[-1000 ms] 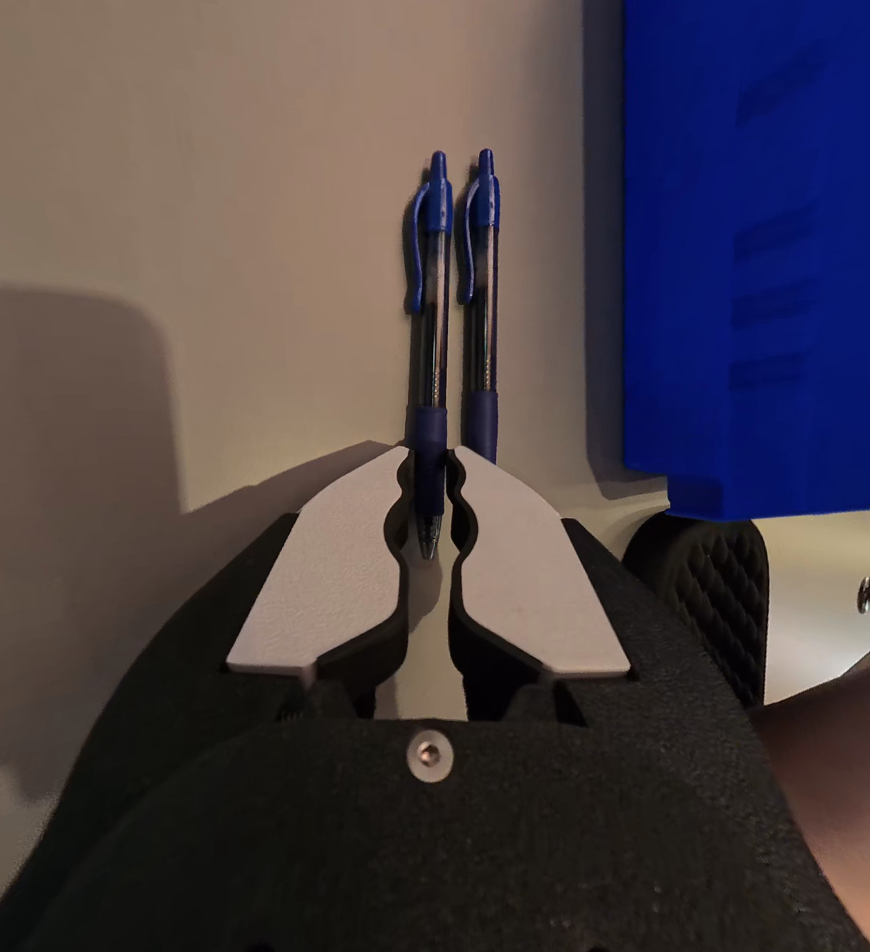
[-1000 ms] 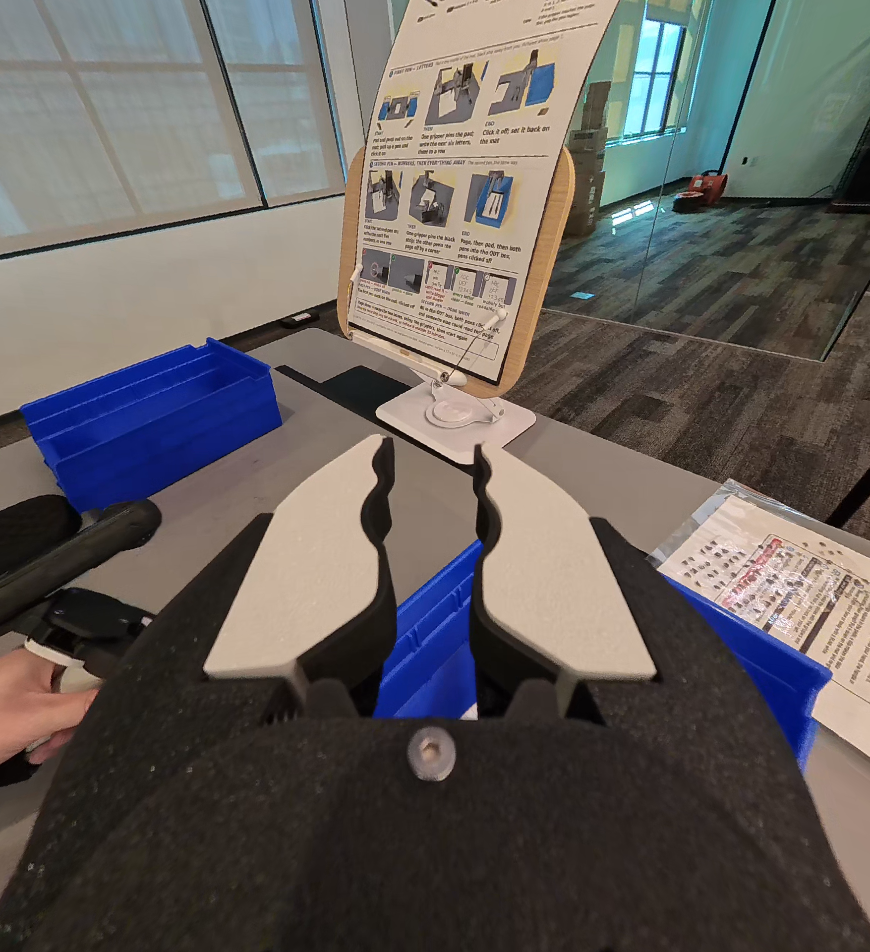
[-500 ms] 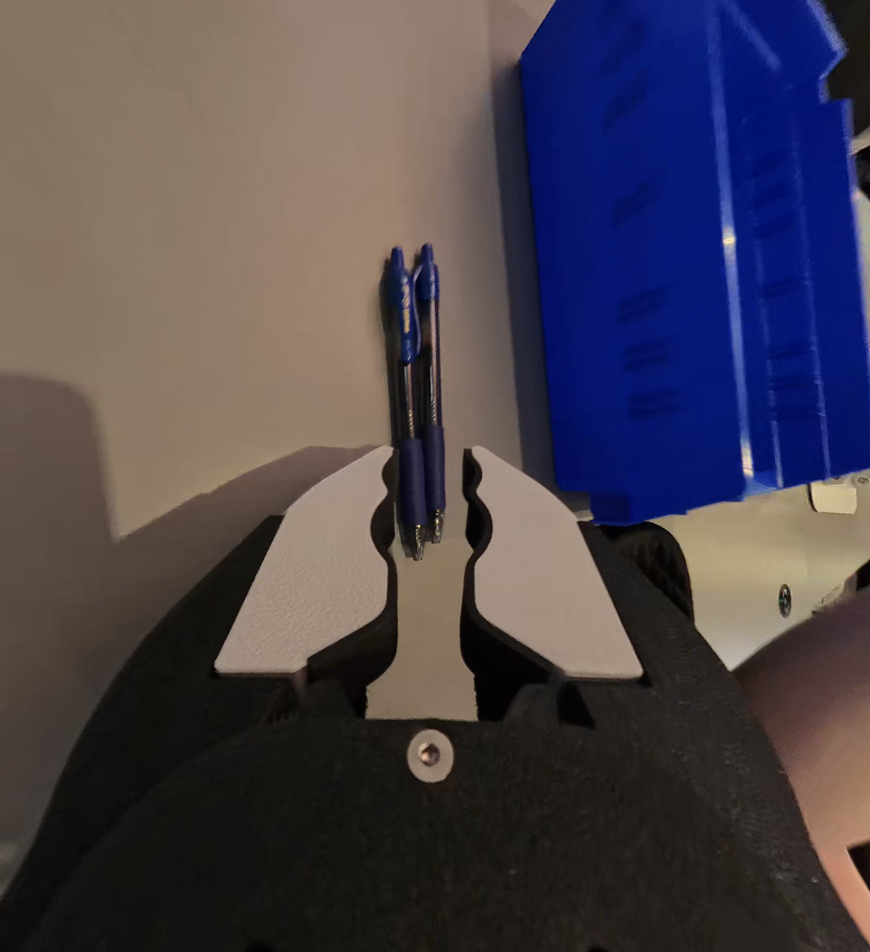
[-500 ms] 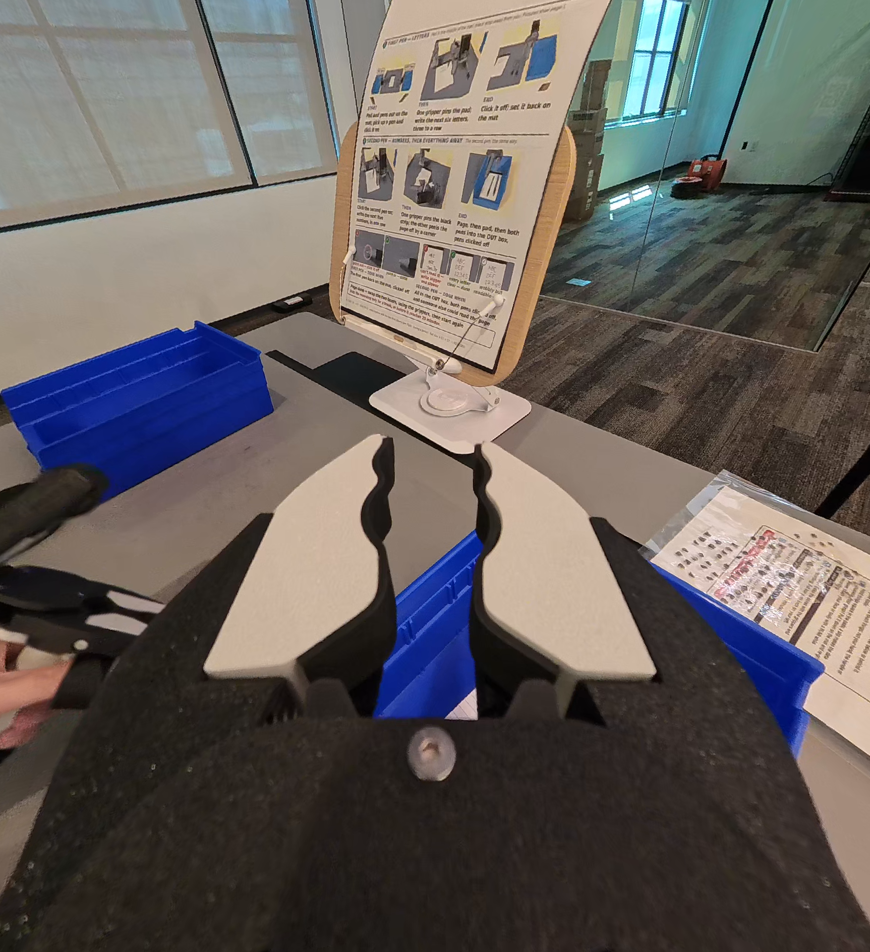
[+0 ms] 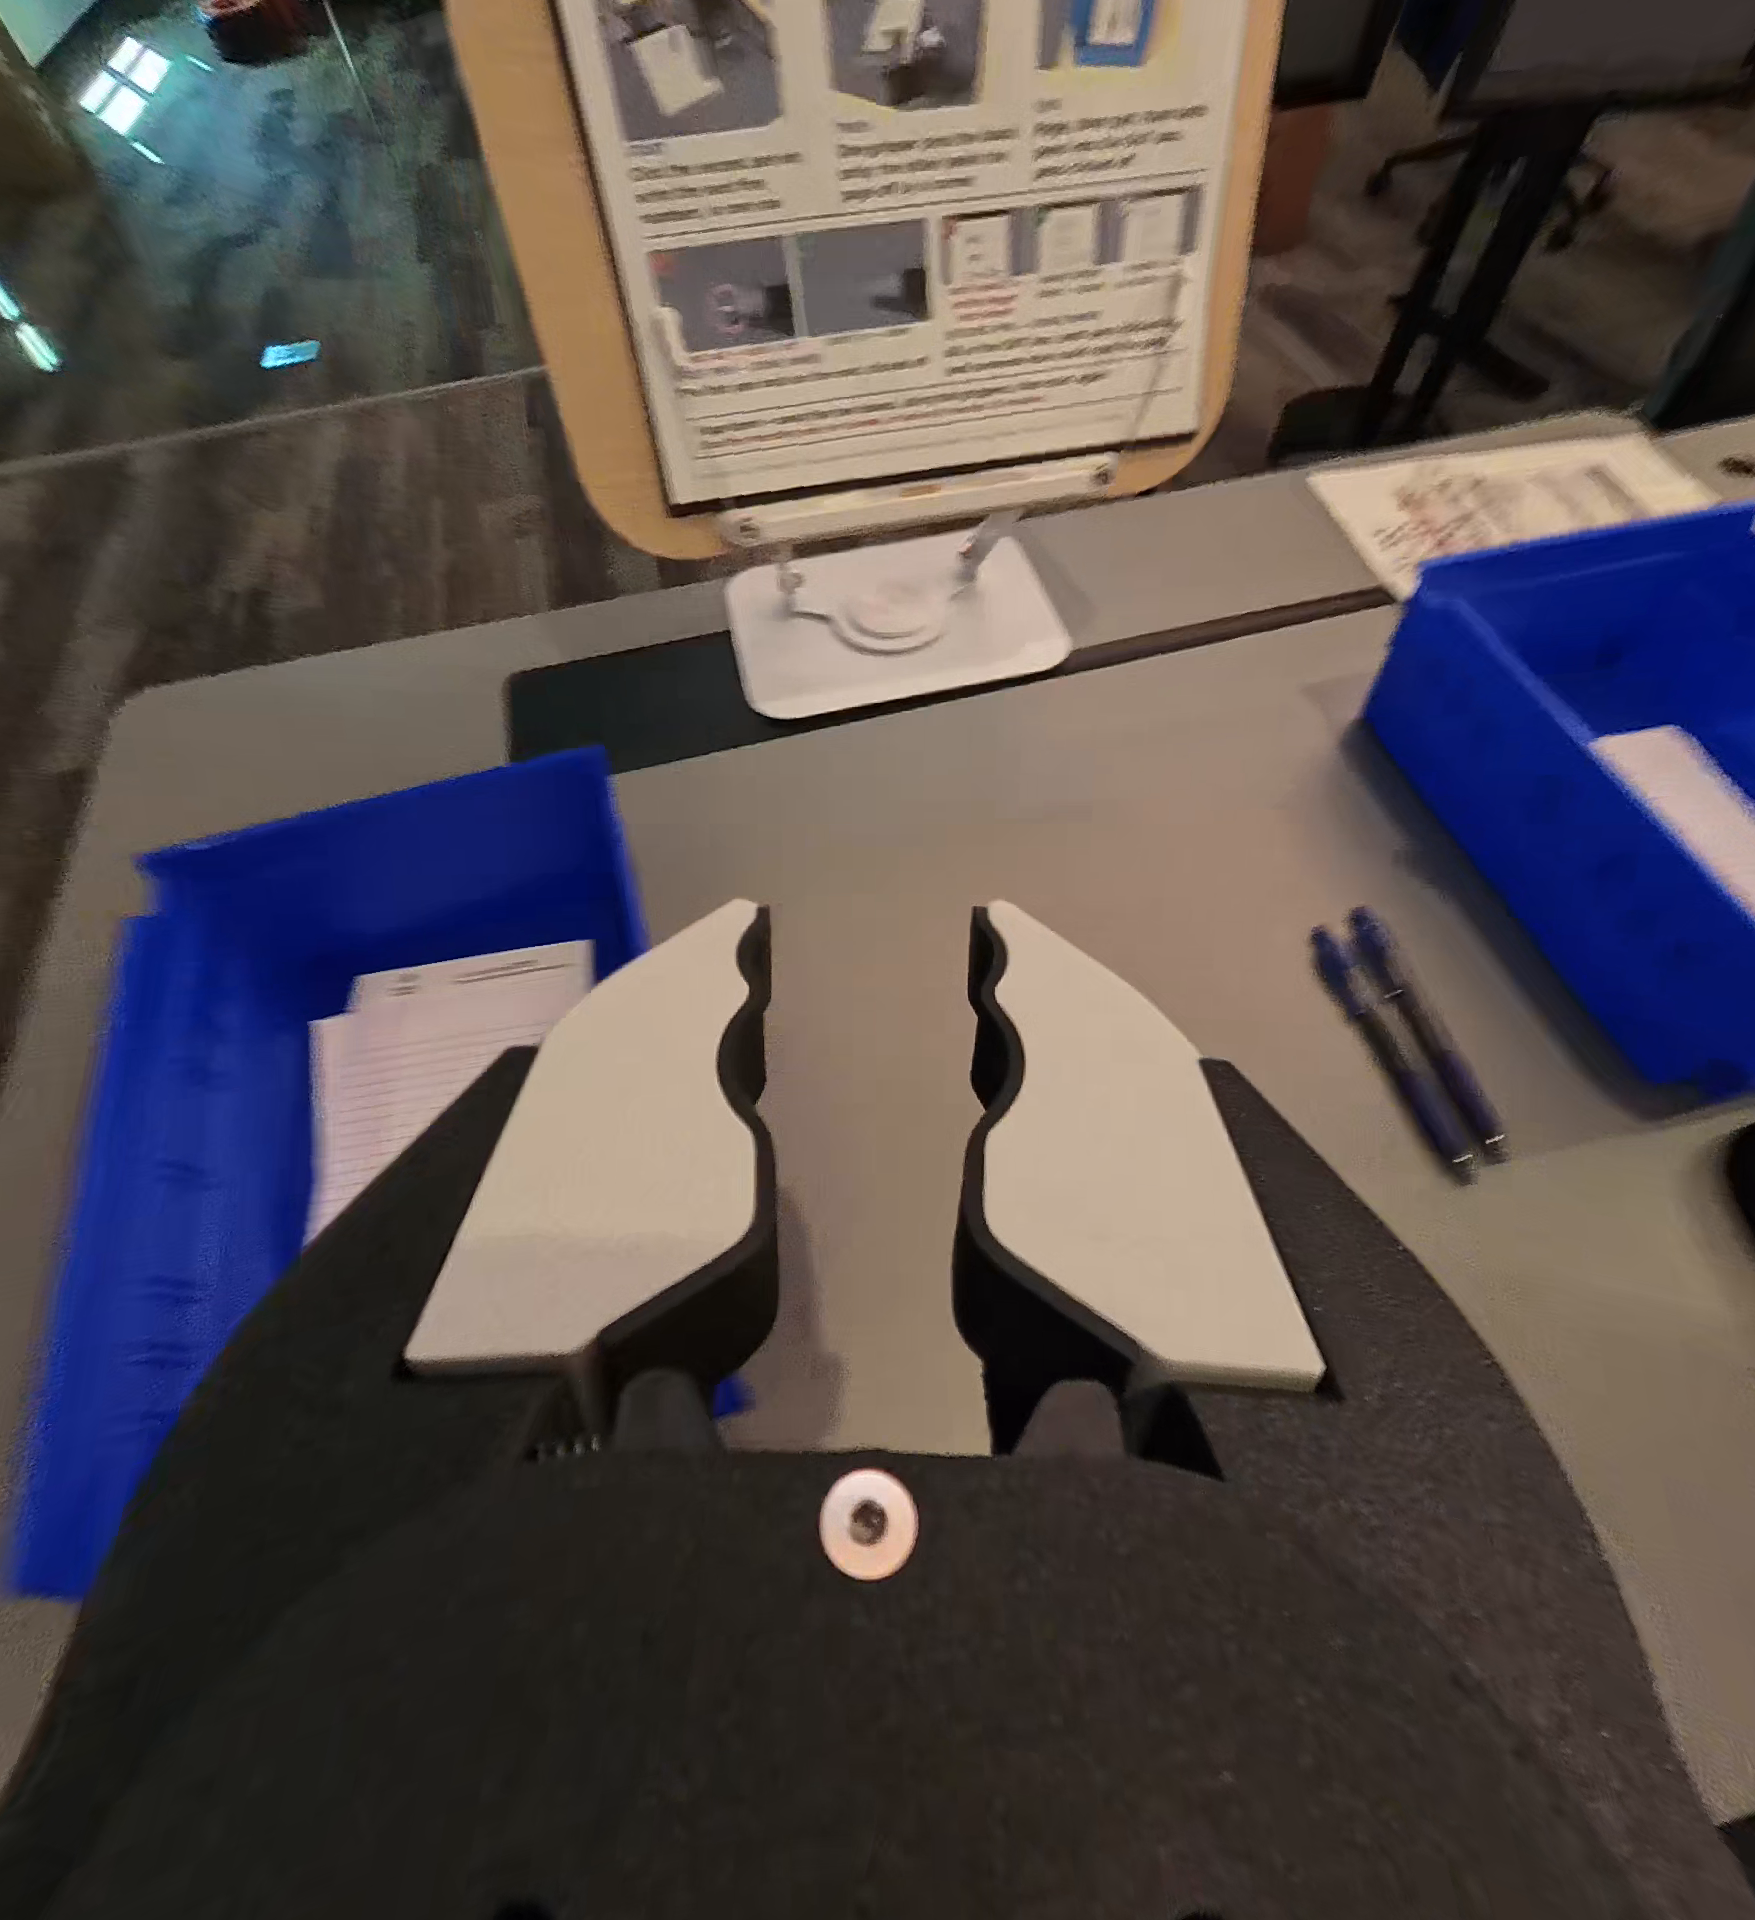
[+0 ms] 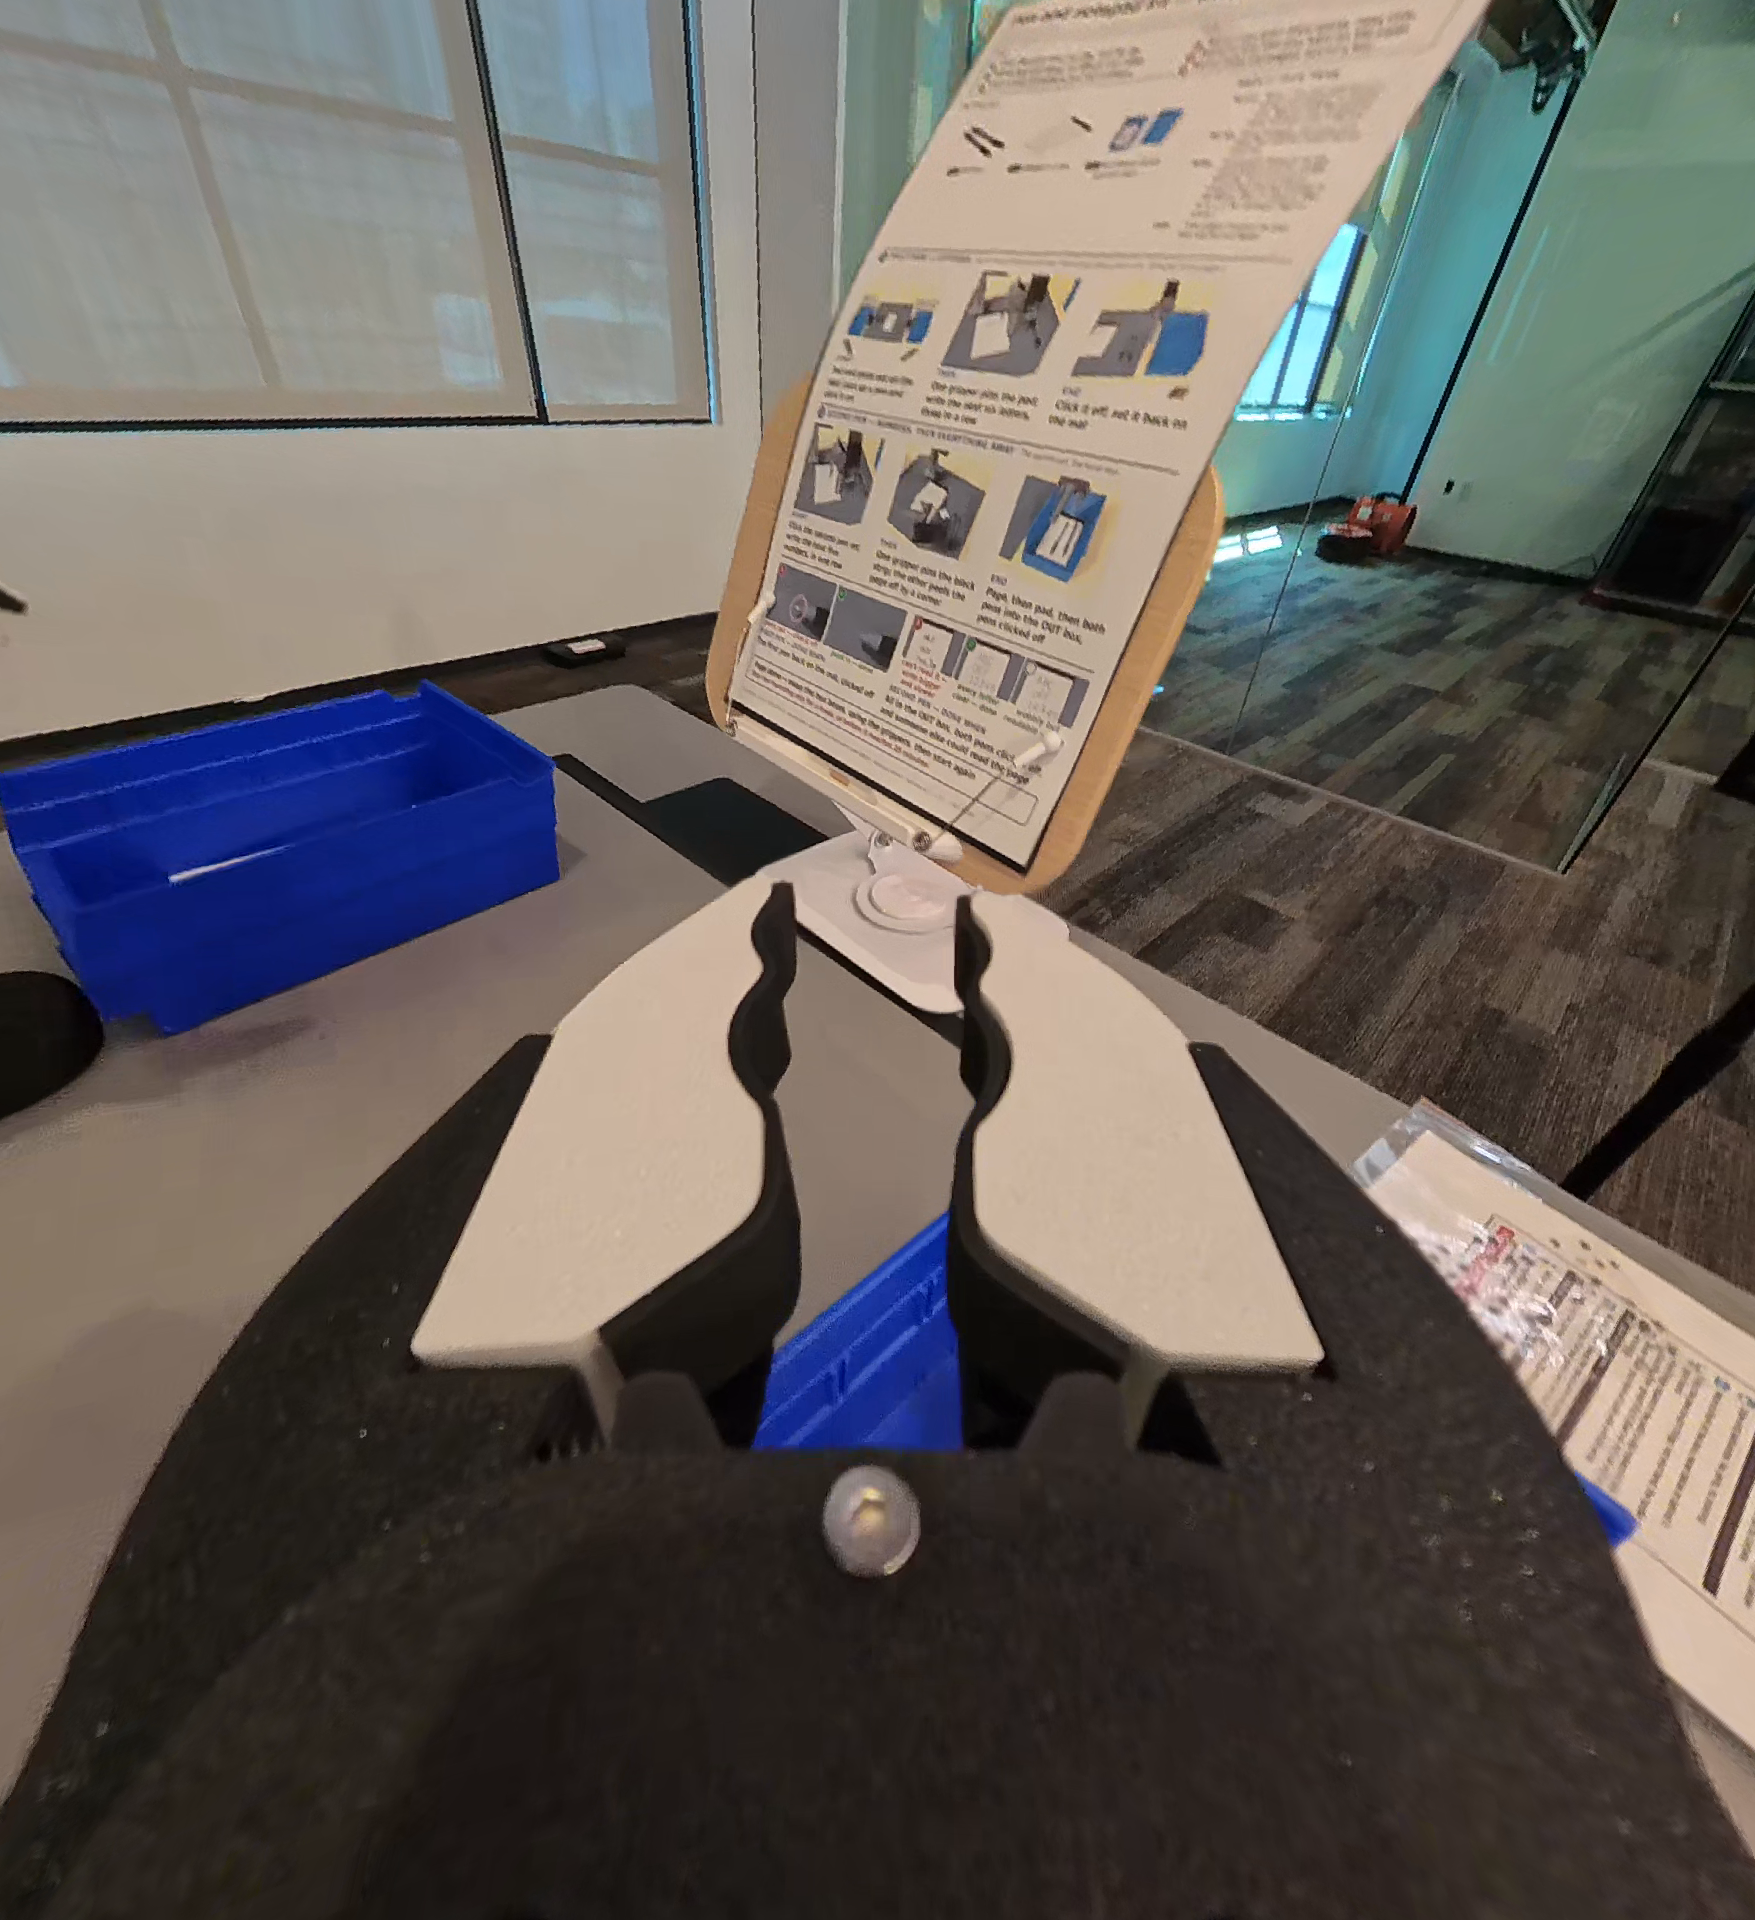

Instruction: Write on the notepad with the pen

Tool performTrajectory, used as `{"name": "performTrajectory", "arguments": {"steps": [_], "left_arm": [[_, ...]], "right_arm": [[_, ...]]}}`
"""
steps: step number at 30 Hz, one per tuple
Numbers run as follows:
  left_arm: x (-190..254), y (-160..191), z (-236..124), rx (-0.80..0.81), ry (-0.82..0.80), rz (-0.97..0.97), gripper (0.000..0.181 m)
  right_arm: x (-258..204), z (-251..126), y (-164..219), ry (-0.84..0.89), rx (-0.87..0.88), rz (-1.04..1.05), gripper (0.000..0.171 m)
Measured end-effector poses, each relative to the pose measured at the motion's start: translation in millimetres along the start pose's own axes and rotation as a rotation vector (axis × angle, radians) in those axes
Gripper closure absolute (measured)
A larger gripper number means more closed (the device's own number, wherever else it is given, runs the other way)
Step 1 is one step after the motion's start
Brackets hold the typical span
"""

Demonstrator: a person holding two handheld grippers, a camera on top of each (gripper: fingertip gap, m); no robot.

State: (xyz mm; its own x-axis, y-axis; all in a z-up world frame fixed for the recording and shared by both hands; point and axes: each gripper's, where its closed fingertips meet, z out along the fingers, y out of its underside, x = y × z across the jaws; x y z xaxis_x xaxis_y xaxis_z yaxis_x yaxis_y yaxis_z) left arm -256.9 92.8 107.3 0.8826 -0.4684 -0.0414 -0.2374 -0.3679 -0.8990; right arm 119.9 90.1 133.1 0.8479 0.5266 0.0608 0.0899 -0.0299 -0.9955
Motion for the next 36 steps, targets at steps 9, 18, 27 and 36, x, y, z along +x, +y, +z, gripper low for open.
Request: {"name": "performTrajectory", "arguments": {"steps": [9,18,27,36], "left_arm": [[-127,99,25,-0.455,-0.028,-0.012,0.155],[-182,172,76,-0.650,0.006,-0.099,0.152],[-182,188,119,-0.684,0.080,-0.146,0.145],[-168,200,149,-0.750,0.003,-0.062,0.117]], "right_arm": [[-12,28,5,0.048,-0.066,-0.110,0.143],[-1,42,30,0.101,-0.172,-0.118,0.143],[7,53,50,0.129,-0.255,-0.123,0.141],[10,64,69,0.145,-0.352,-0.154,0.138]]}}
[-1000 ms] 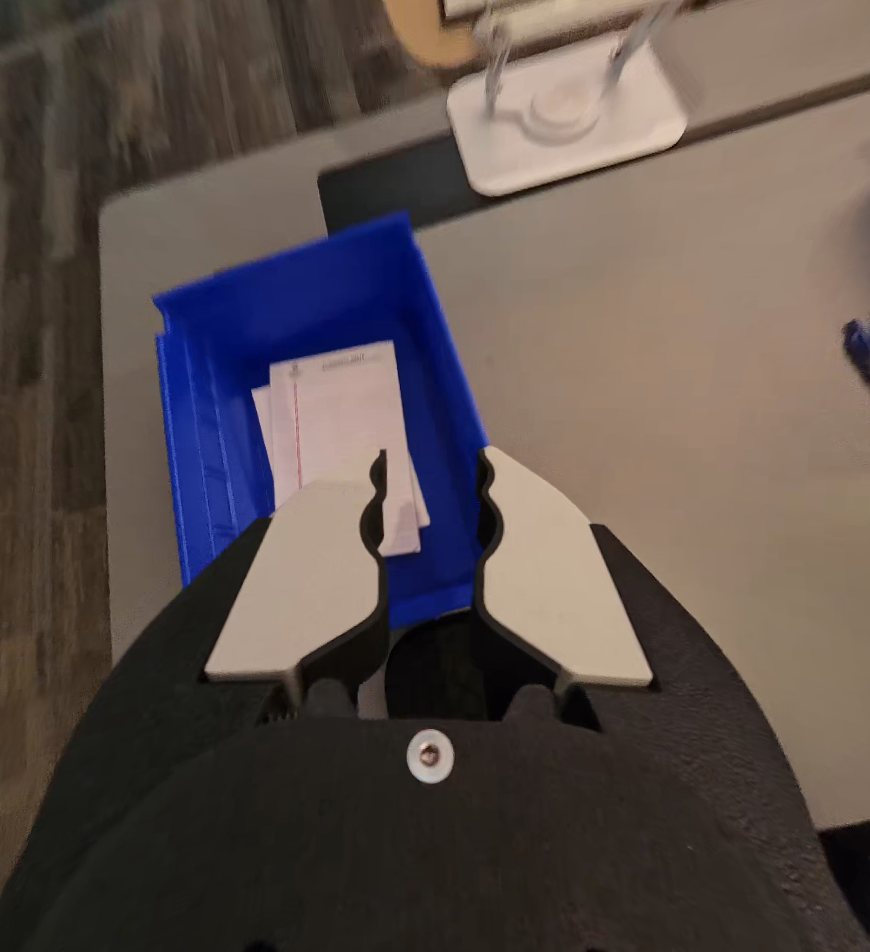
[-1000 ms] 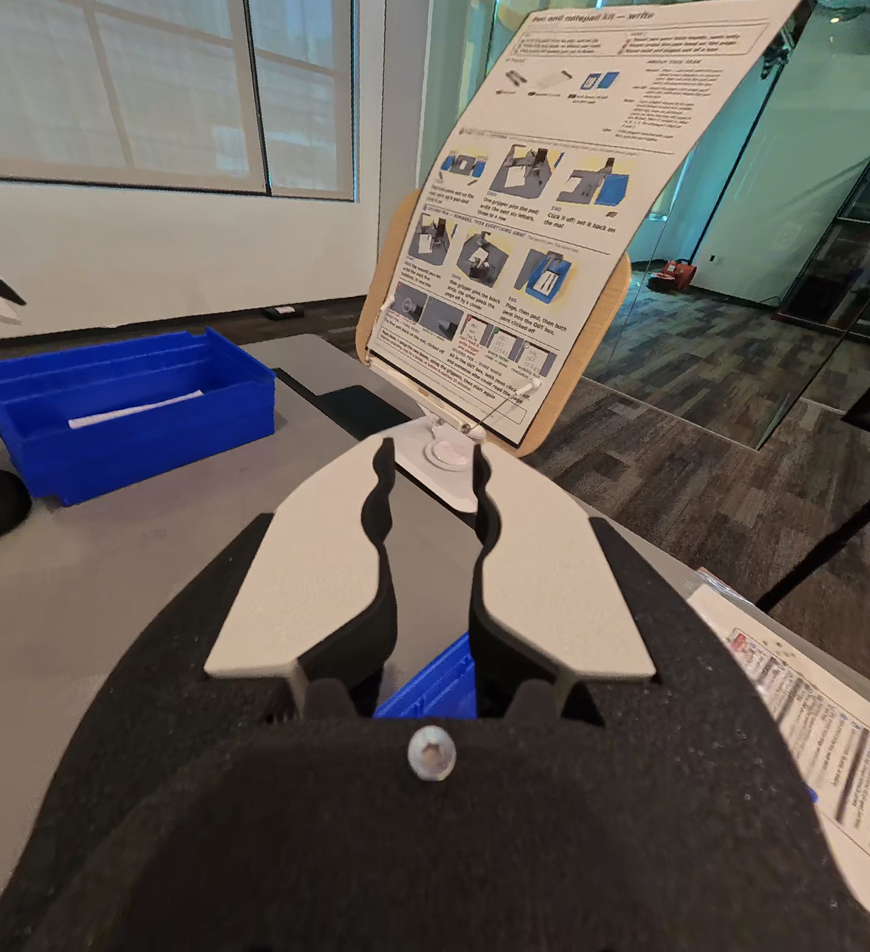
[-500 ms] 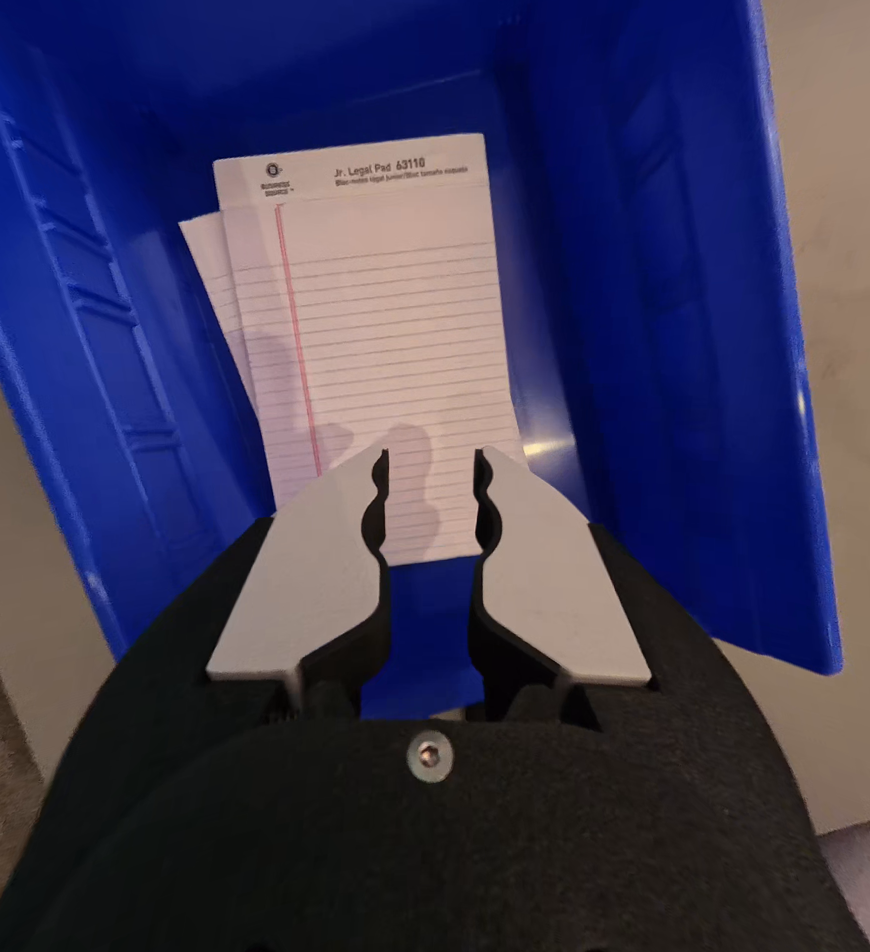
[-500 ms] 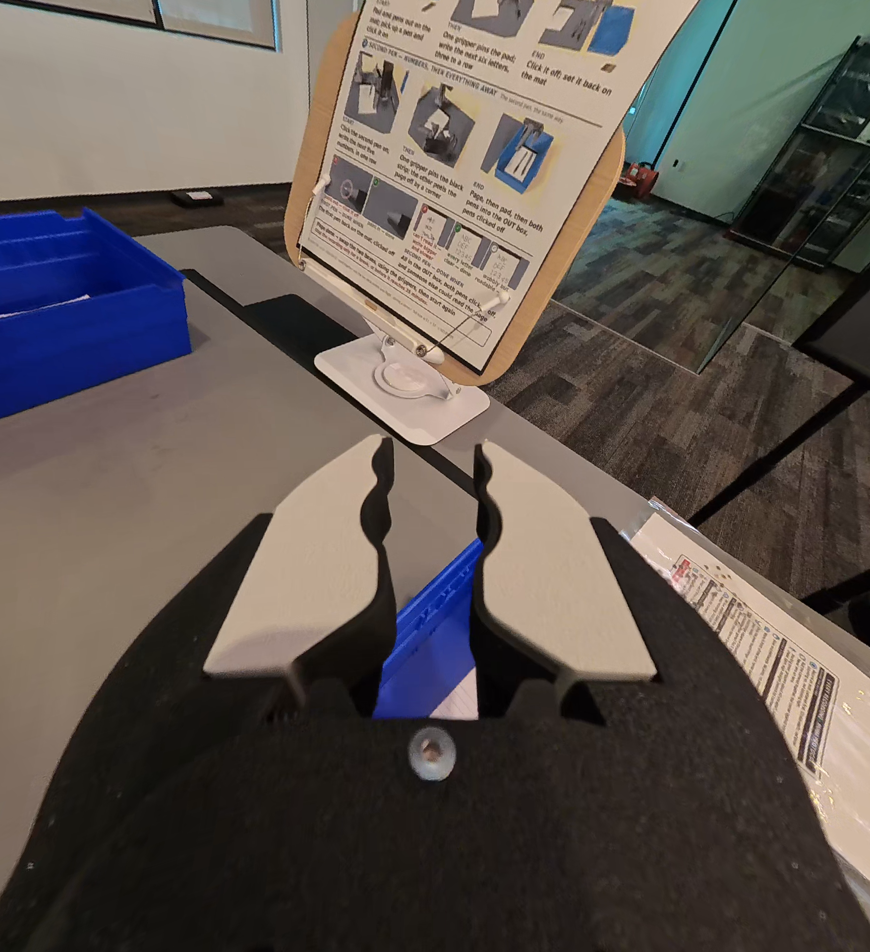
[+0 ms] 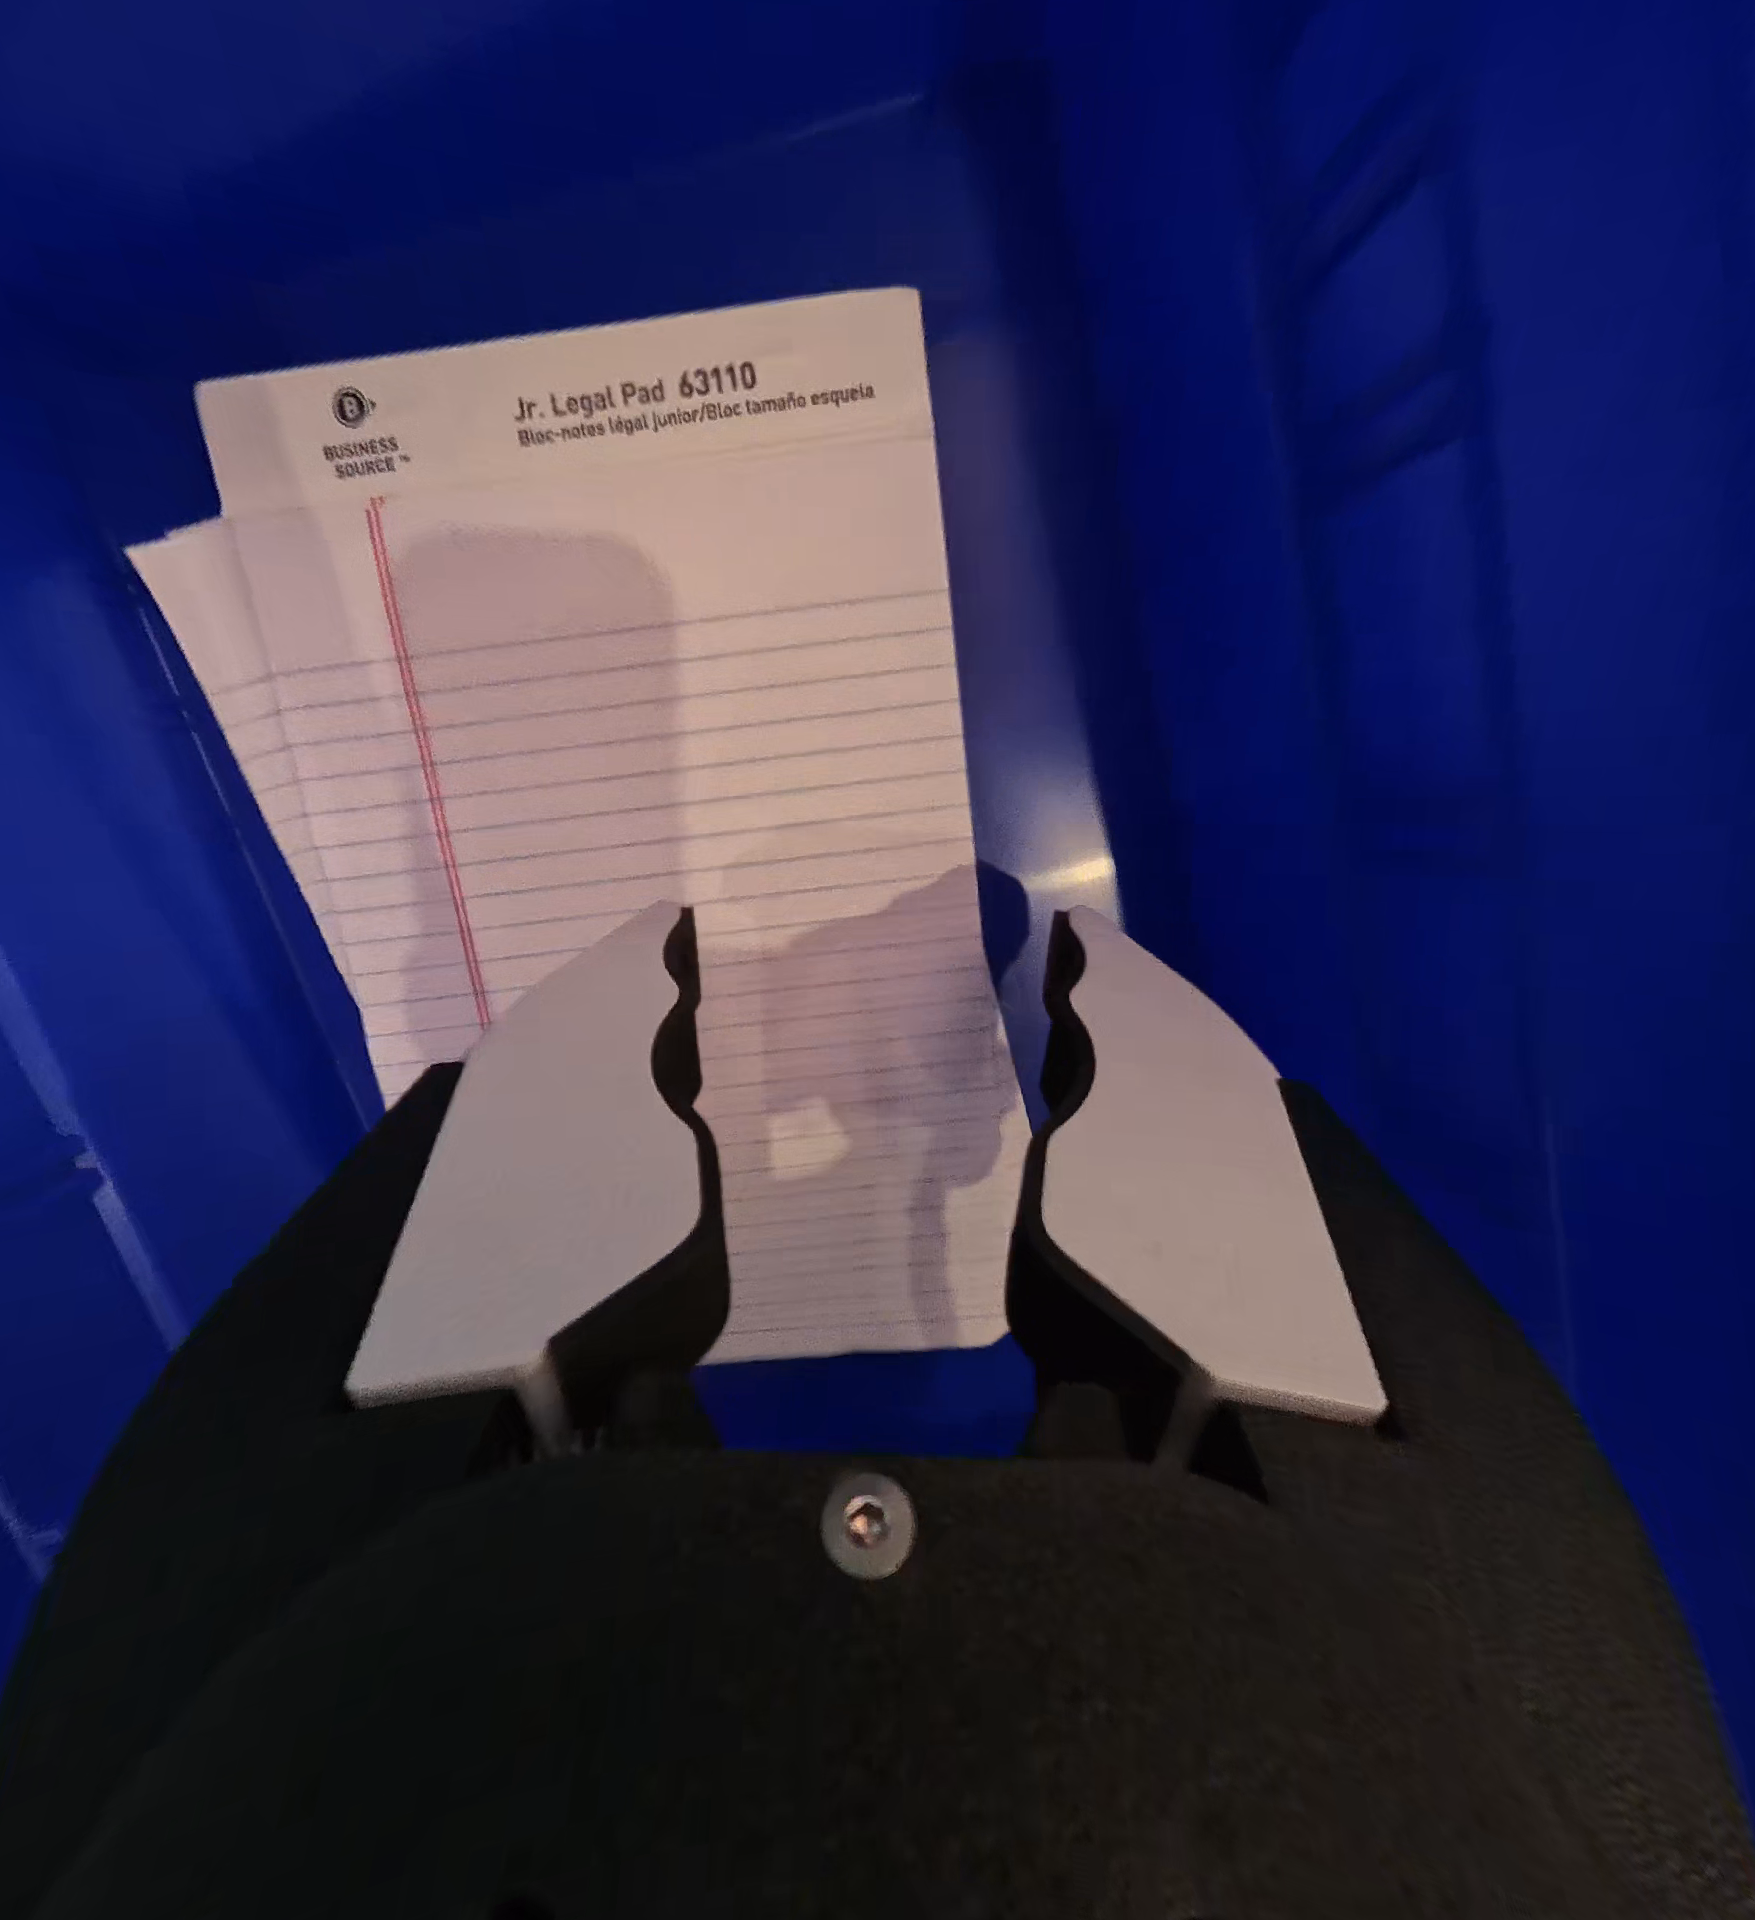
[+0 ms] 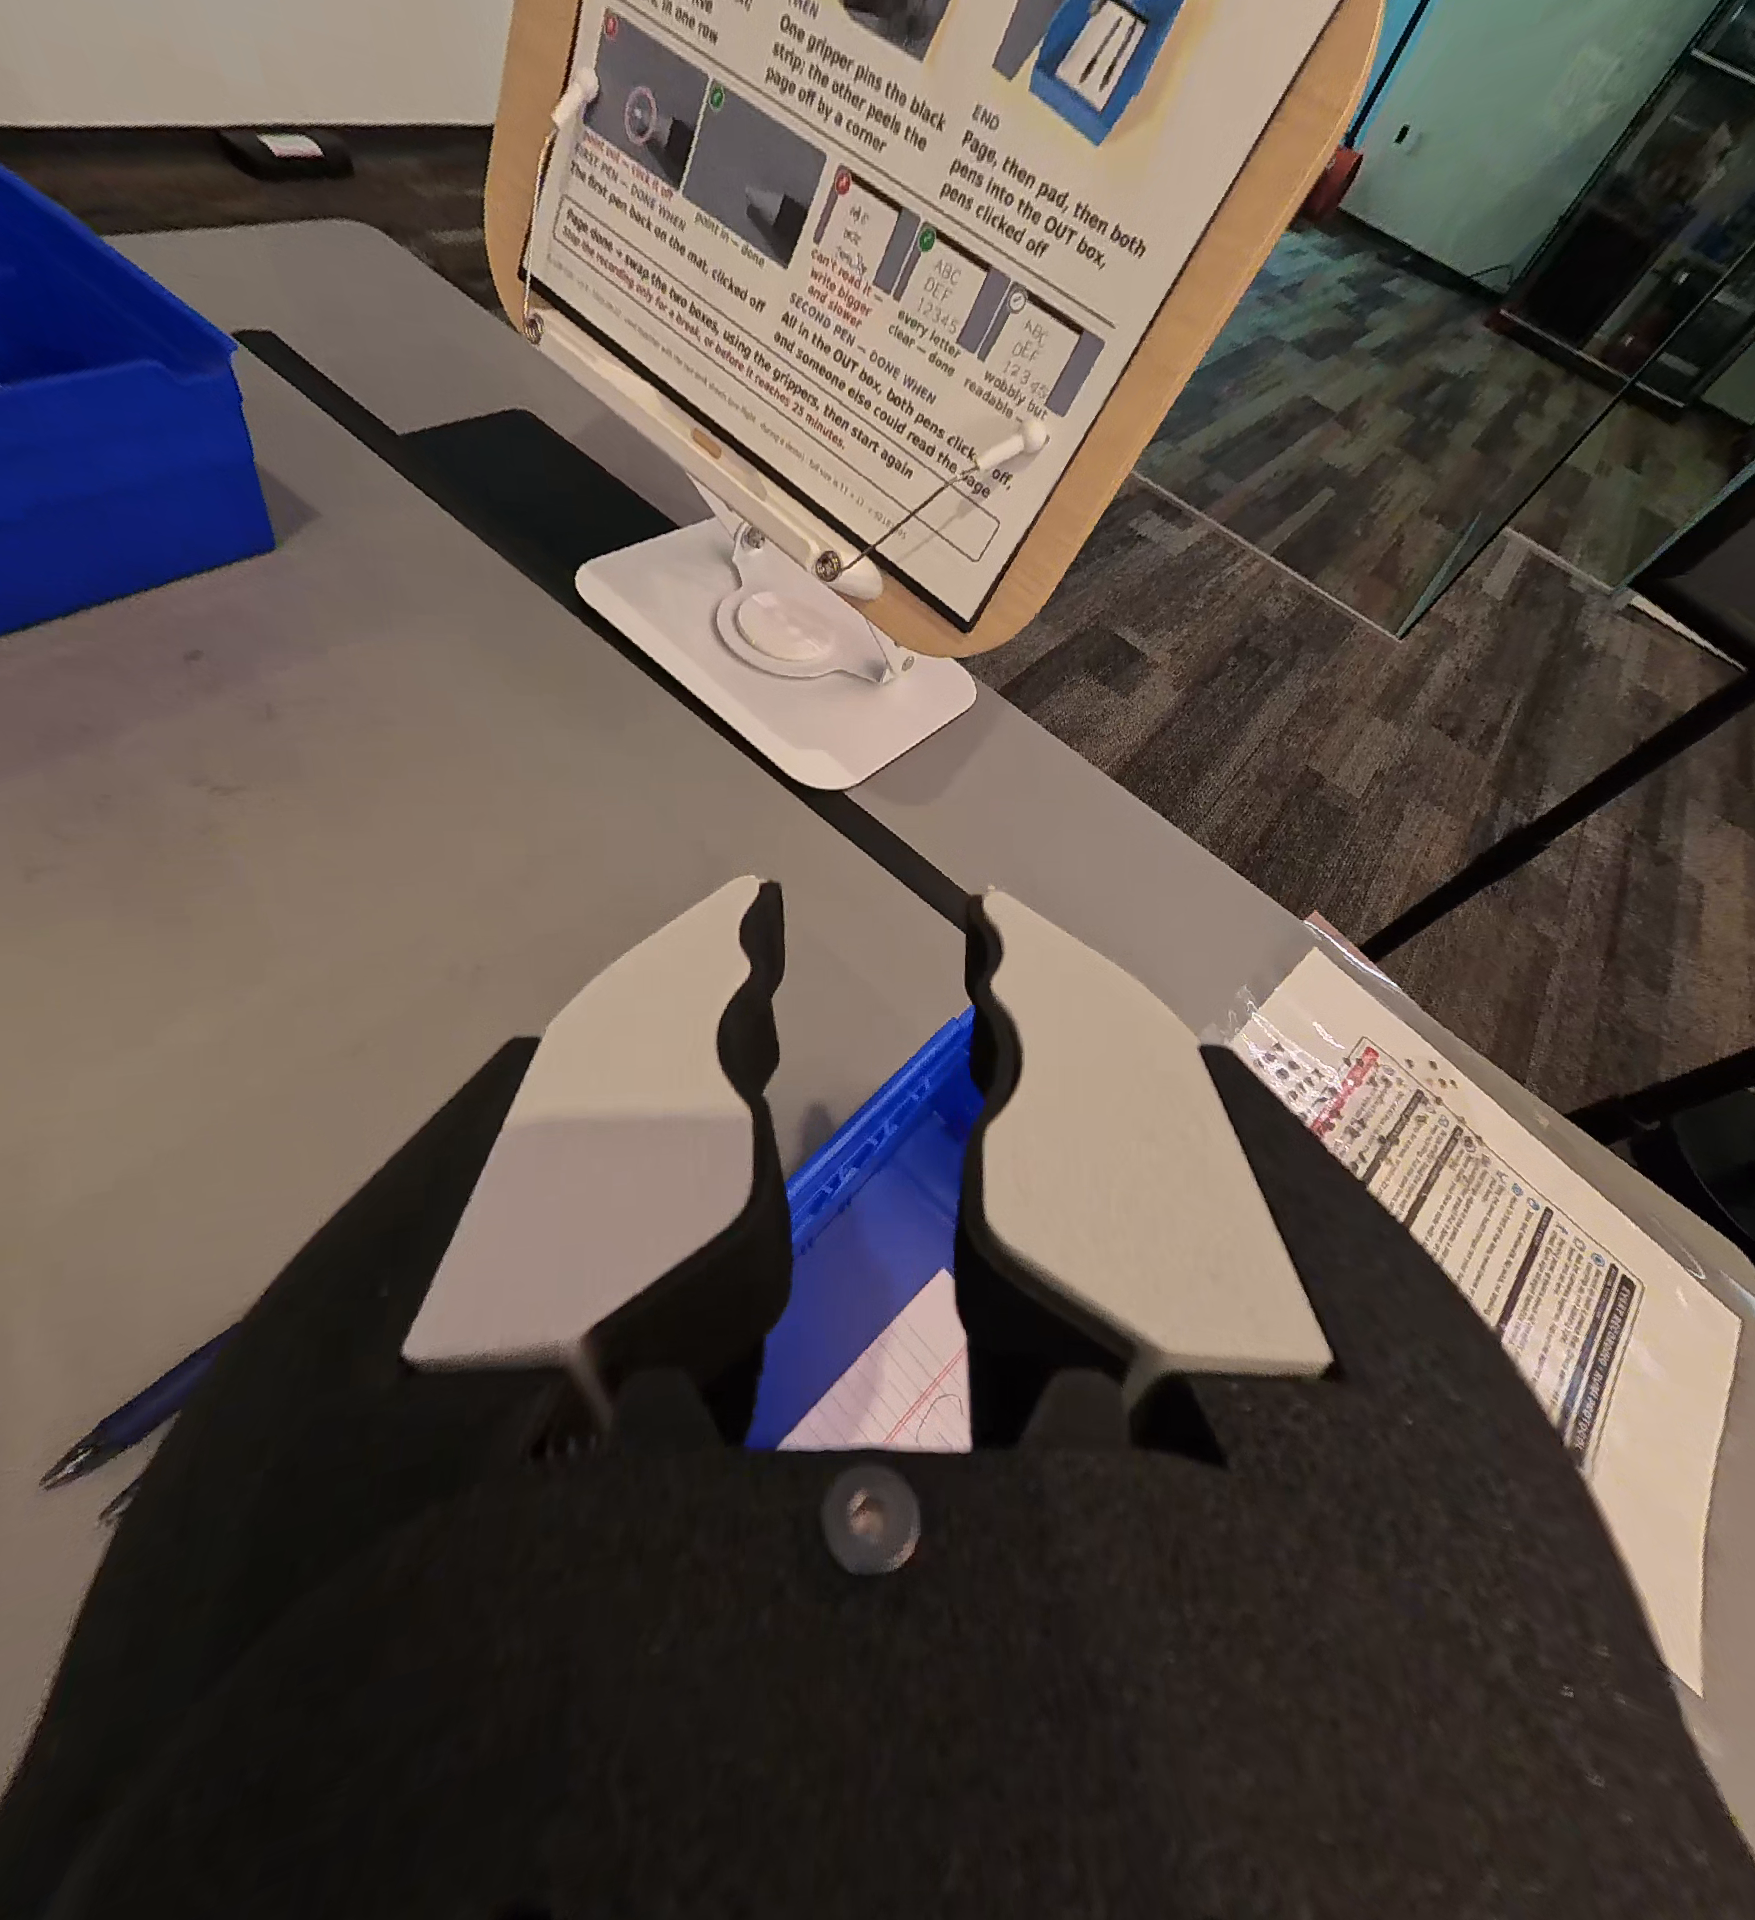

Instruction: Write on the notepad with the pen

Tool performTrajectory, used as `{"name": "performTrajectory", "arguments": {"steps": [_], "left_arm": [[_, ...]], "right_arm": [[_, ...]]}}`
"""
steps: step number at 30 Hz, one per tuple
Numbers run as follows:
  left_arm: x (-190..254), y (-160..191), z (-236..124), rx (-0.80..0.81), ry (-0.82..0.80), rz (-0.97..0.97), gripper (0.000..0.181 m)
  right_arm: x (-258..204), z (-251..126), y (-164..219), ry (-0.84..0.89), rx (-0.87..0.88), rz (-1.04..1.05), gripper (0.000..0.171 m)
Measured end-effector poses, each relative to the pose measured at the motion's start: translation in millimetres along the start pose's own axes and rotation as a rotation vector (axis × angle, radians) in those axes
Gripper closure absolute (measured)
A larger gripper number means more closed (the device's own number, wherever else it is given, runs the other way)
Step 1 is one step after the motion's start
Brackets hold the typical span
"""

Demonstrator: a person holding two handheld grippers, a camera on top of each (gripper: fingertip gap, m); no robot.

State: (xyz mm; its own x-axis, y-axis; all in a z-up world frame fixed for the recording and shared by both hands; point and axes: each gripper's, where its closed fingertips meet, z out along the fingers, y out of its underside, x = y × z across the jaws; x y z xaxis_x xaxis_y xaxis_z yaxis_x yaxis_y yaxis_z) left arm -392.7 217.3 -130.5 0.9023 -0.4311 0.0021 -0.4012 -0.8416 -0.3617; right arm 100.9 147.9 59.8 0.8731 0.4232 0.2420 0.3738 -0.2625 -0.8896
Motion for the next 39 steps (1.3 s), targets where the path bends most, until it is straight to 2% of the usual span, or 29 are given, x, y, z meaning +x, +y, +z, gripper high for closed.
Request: {"name": "performTrajectory", "arguments": {"steps": [7,17,26,39], "left_arm": [[-3,-2,17,-0.082,-0.136,0.029,0.121],[-13,-11,11,-0.163,-0.411,0.138,0.124],[-17,-11,7,-0.193,-0.430,0.108,0.124],[-28,-22,-21,-0.192,-0.514,0.163,0.130]], "right_arm": [[2,0,1,0.007,-0.004,0.001,0.138],[3,1,4,0.006,-0.023,0.003,0.137],[3,3,6,0.012,-0.040,-0.010,0.136],[5,5,9,0.010,-0.048,-0.002,0.136]]}}
